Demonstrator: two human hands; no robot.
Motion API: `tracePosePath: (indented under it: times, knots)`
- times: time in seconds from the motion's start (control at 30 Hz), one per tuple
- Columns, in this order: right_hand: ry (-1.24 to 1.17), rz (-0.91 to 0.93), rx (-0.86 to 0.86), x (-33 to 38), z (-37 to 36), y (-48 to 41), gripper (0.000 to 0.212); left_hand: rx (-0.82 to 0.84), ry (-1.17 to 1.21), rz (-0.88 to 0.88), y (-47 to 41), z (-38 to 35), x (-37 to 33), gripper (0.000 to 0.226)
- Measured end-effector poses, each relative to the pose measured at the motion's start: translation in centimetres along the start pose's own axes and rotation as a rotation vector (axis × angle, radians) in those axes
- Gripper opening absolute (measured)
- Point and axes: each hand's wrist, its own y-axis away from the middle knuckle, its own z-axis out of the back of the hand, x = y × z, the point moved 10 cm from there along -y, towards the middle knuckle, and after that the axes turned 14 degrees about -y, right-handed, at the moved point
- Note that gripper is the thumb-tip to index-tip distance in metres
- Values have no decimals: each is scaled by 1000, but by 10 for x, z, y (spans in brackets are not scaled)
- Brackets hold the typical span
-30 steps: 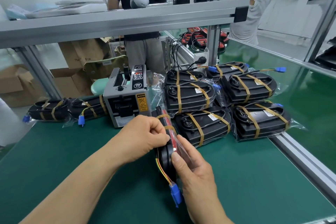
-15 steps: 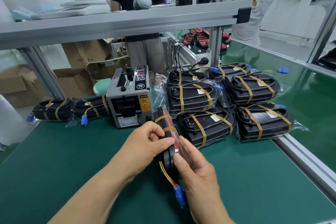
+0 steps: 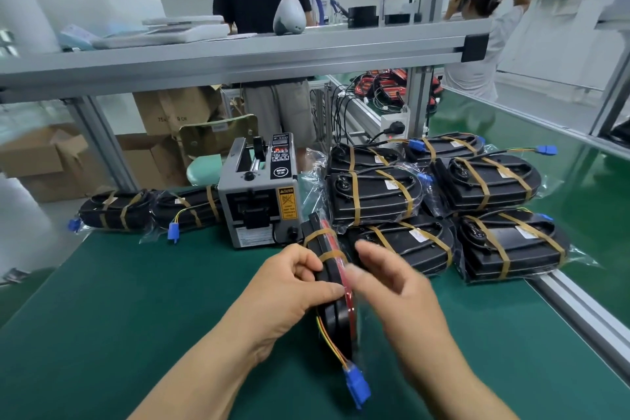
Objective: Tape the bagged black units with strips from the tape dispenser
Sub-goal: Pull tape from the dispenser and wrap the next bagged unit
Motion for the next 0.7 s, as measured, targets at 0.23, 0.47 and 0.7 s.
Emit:
tracePosePath:
  times: [0.23,0.47,0.7]
  knots:
    - [610,23,7,30,-38,-90,35,-14,-113,-42,2,0,-9,43]
    - [820,111,-42,16,-49,-100,27,42,-110,-58,3,5,-3,35]
    - [929,158,-19,24,-55,-95,29,-434,575,355,-60,93,62,17]
